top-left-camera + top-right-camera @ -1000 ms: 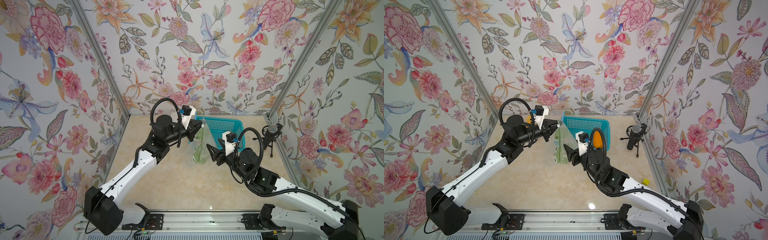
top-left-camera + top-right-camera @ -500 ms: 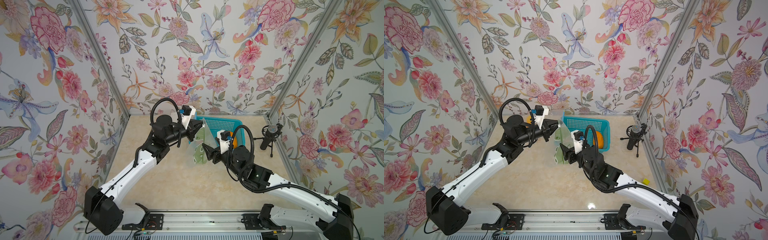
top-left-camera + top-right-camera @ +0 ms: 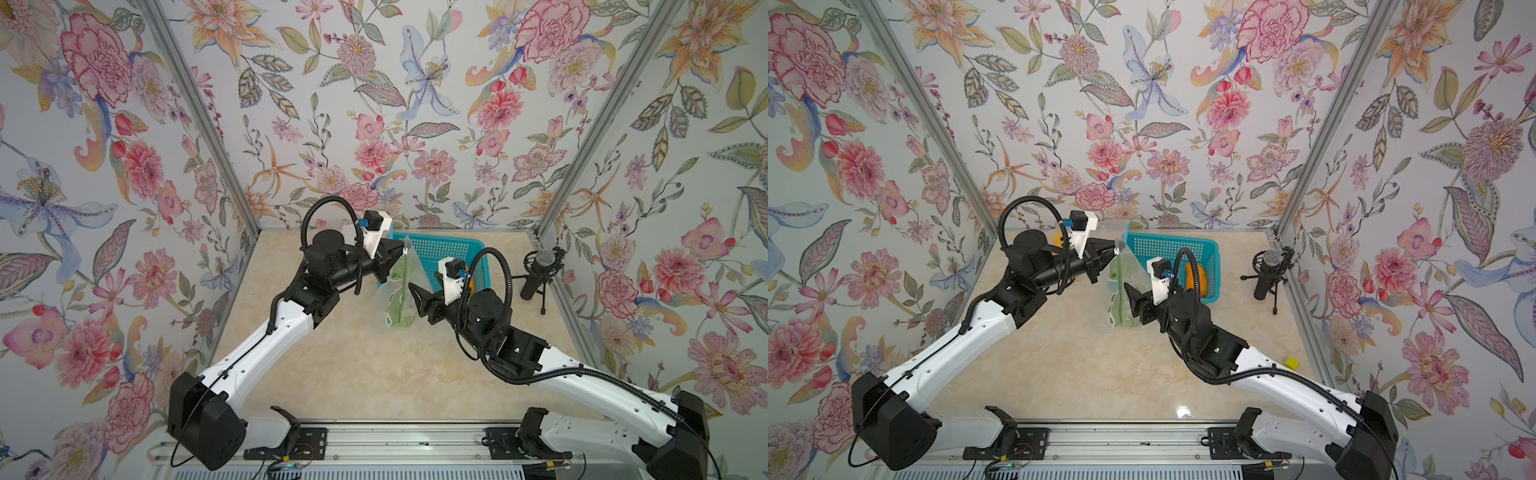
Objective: Place the mango in a zip-top bag and seal the zipper
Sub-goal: Open the zipper of the food storage bag.
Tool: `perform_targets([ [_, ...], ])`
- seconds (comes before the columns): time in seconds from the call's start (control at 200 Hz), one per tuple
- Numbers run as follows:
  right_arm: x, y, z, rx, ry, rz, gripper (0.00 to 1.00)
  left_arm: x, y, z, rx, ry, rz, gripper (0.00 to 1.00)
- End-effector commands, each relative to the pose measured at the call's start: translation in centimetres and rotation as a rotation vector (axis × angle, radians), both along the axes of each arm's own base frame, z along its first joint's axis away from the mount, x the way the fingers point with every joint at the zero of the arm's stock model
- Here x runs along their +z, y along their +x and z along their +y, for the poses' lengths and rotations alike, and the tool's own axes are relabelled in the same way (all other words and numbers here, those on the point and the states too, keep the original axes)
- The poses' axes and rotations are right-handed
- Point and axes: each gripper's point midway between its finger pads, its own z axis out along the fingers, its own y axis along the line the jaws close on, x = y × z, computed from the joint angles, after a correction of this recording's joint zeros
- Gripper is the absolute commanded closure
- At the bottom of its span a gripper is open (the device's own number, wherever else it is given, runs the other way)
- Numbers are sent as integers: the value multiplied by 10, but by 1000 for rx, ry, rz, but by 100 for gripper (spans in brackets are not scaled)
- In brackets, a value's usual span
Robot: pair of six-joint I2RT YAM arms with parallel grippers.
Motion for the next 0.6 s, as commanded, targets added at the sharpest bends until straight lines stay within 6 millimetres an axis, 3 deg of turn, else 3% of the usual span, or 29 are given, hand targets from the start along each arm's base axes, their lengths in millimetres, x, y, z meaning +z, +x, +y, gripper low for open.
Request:
perform_targets([
  [0.0,11,0,1,3,21,-21,24,2,2,-1,13,-10,-8,100],
  [0.275,10,-4,6,19,9,-29,15,1,2,-1,16,-10,-6,100],
  [0.596,11,5,3,-40,-9,-35,13,2,2,-1,13,-12,-4,100],
])
